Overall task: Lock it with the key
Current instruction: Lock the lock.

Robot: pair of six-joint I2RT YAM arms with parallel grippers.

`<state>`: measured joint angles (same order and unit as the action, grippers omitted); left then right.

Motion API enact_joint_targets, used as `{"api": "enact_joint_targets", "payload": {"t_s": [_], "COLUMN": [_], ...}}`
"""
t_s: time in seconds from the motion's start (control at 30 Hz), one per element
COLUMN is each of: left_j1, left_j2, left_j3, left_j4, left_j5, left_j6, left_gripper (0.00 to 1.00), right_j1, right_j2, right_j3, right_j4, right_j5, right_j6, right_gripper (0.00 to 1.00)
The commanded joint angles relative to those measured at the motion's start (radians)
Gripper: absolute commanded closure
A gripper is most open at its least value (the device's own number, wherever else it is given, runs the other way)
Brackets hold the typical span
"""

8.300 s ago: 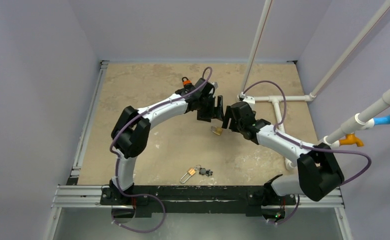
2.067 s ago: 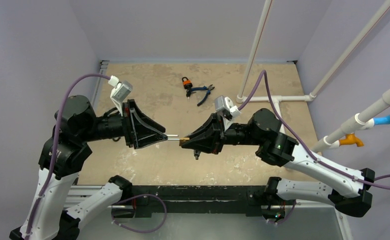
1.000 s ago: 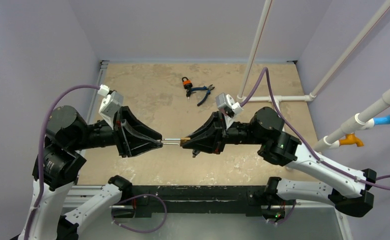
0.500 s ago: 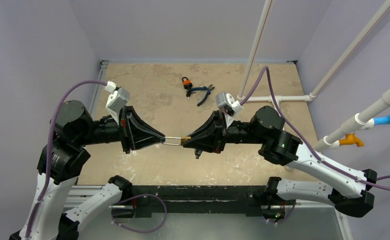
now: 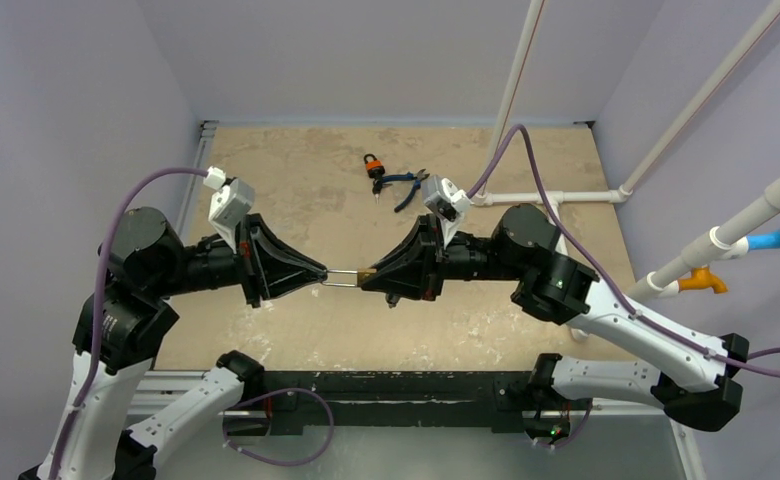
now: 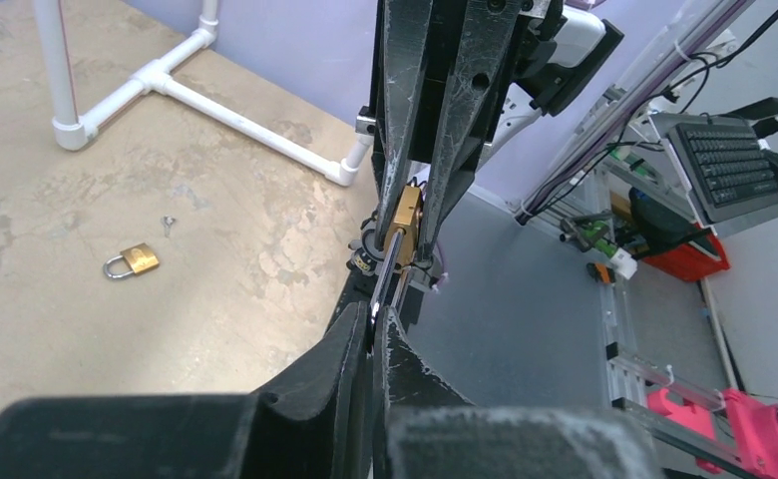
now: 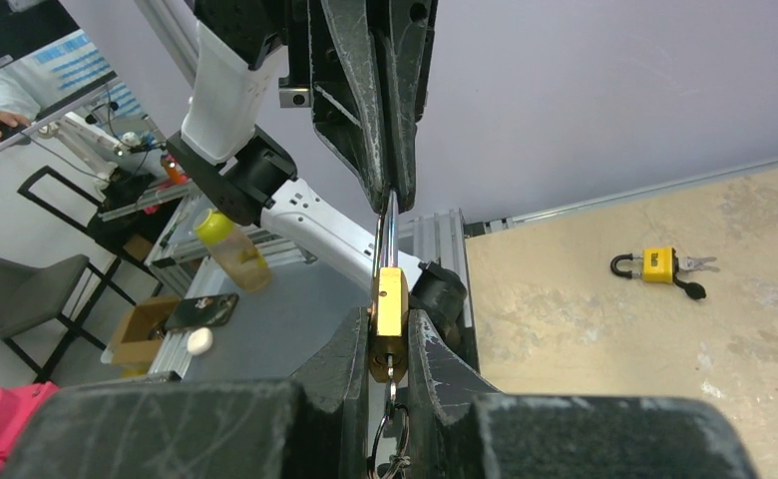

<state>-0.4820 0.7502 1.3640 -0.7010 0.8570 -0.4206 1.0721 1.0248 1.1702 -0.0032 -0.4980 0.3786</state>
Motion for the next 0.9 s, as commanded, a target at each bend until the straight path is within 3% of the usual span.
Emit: {"api": "enact_joint_targets", "payload": {"t_s": [0.0, 0.63, 0.87], "left_j1": [-0.022, -0.034, -0.104], "left_j2": [0.012, -0.020, -0.018], "left_j3": [-0.022, -0.022, -0.034], "left_j4": [0.023, -0.021, 0.020], "left_j5": [-0.066, -0.152, -0.210], "left_j6": [0.059, 0.129, 0.111], "left_gripper": [1.00, 1.00, 1.00], "right_j1": [0.013, 0.013, 0.013], "right_j2": [0.022, 0.018, 0.062], "right_j3": [0.073, 0.081, 0.078], "right_j4": [0.104, 0.145, 0.201], "right_j5": [-0.045, -0.141, -0.151], "right_j6": [0.054, 0.106, 0.154], "right_gripper": [1.00, 1.00, 1.00]}}
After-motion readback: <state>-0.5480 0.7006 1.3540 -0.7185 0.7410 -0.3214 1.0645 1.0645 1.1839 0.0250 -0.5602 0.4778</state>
